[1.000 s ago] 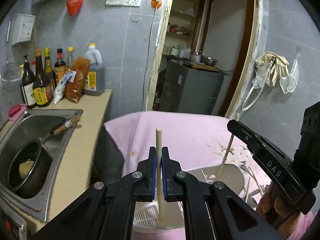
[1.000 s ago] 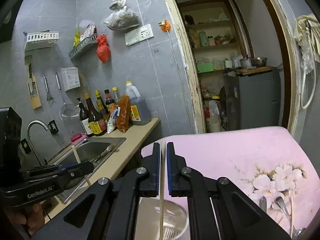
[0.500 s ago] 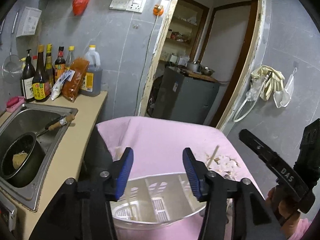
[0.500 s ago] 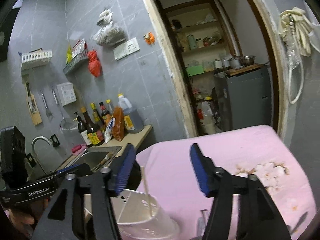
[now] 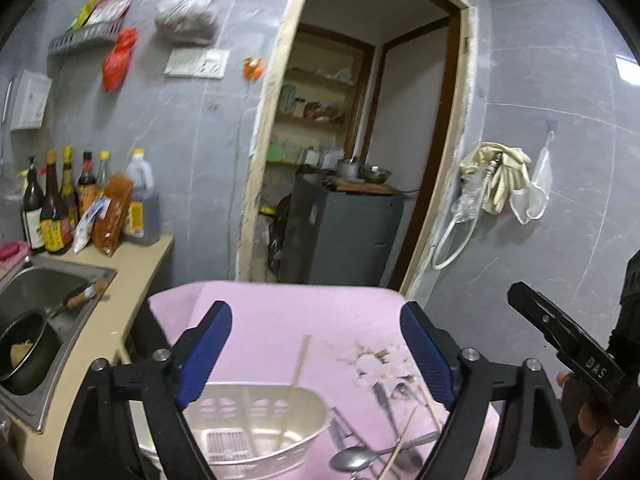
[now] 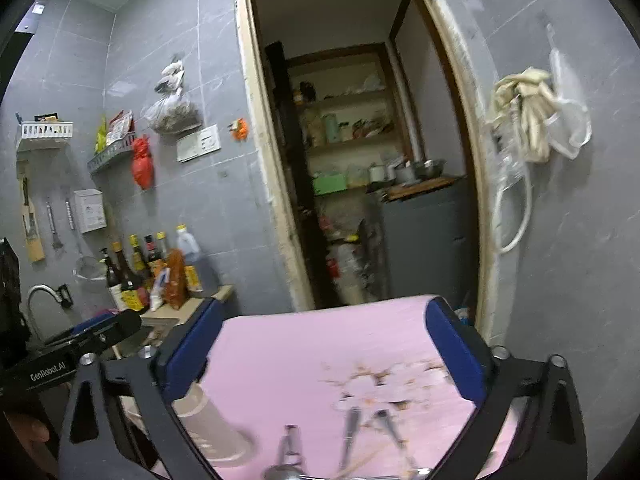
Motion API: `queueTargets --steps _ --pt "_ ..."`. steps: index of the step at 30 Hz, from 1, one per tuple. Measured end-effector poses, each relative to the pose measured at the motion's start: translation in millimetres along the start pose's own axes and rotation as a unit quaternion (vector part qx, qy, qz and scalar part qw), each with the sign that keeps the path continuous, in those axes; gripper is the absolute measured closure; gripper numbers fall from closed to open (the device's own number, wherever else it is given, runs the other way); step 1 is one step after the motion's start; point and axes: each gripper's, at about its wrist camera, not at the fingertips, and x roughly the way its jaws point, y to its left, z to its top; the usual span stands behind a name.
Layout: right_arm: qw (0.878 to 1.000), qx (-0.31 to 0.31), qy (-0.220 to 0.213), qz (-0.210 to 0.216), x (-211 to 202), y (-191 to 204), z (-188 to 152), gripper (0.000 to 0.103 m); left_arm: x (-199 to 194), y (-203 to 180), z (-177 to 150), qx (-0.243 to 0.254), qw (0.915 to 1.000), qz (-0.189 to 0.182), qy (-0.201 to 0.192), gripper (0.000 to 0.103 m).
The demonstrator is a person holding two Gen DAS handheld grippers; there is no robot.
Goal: Organize utensils
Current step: 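Return the left tool to the pile and grasp another chopstick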
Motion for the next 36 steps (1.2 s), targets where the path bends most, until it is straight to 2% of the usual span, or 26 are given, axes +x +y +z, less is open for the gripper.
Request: queueTargets --steps 5,11,17,21,29,32,34,36 --pt "0.999 -0.013 -0.008 -0.029 -20 -26 3 0.002 4 -32 -9 0.011 0.9998 -0.004 -0.016 0.011" --pt "0.998 -0.011 0.015 -0.052 -28 -58 -9 0.002 10 -68 -28 0.030 0.9994 -0.002 -0.014 0.009" --pt "0.996 -0.001 0.068 -0.062 -22 -89 -37 0.002 25 -87 -52 0.028 0.9994 0.000 0.022 0.008" --pt "0.992 0.016 0.108 -0.063 -12 -108 -57 0.002 43 -95 -69 0.027 0.9978 -0.005 0.060 0.008" --pt "0.975 0.077 0.202 -0.055 14 -143 -103 0.002 78 -104 -96 0.029 0.9917 -0.014 0.125 0.008" --pt "0.965 0.102 0.238 -0.046 25 -151 -122 0.008 90 -108 -103 0.037 0.9896 -0.017 0.138 0.008" --pt "0.958 0.114 0.259 -0.042 32 -155 -134 0.021 99 -112 -108 0.043 0.9874 -0.024 0.150 0.009" --pt "0.950 0.127 0.282 -0.040 40 -159 -145 0.027 107 -115 -112 0.045 0.9847 -0.030 0.165 0.013"
